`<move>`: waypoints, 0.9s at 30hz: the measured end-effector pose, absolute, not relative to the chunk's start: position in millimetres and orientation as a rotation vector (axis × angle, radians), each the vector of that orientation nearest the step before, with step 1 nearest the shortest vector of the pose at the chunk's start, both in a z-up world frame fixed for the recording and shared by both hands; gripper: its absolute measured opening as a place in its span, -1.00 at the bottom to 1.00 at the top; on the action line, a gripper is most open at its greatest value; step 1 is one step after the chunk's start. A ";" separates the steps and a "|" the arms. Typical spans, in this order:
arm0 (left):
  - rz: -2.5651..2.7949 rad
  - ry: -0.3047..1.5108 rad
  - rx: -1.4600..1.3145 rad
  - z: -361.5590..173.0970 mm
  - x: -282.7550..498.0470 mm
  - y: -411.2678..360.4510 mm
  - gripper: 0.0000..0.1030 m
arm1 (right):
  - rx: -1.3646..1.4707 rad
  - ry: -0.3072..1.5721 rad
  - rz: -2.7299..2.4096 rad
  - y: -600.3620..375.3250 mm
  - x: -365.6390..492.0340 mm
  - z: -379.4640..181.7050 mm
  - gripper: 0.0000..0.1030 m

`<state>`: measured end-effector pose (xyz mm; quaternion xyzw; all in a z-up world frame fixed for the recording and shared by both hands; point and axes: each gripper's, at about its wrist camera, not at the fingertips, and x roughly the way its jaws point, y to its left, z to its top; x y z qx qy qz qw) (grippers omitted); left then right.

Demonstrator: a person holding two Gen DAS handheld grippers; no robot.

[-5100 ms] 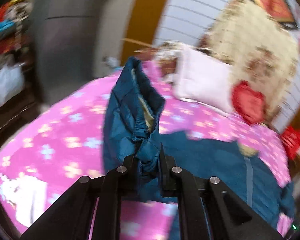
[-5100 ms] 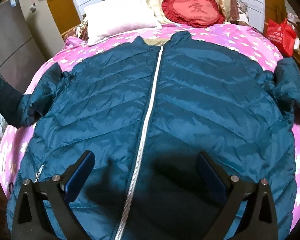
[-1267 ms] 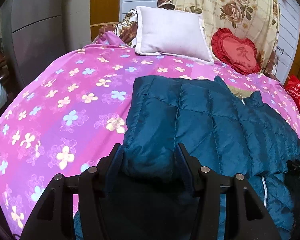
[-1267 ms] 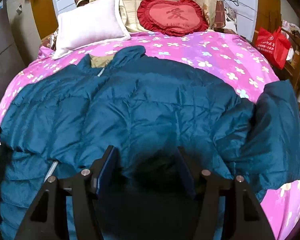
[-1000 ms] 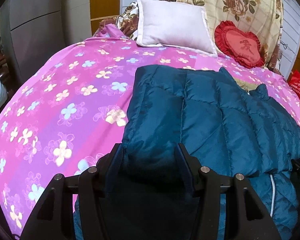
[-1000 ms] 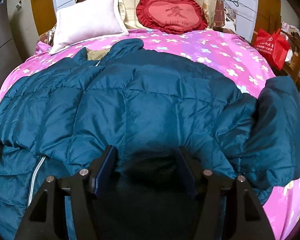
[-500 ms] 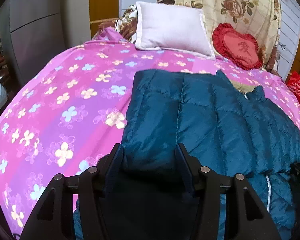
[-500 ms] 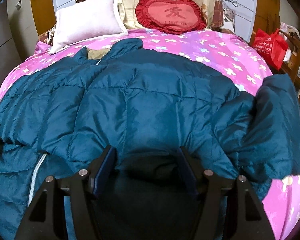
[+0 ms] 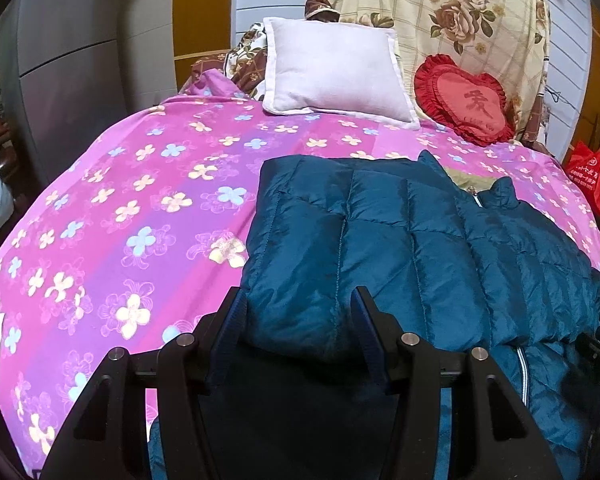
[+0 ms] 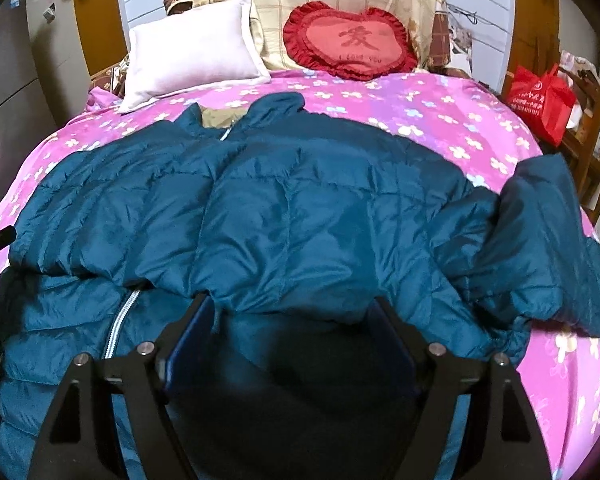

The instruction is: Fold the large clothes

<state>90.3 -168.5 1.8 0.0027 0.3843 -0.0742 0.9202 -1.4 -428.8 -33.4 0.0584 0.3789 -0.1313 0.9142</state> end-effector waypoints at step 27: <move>-0.194 0.710 0.114 47.2 43.7 -191.0 -0.33 | 0.107 0.739 -0.255 -413.6 -36.5 -2.9 0.75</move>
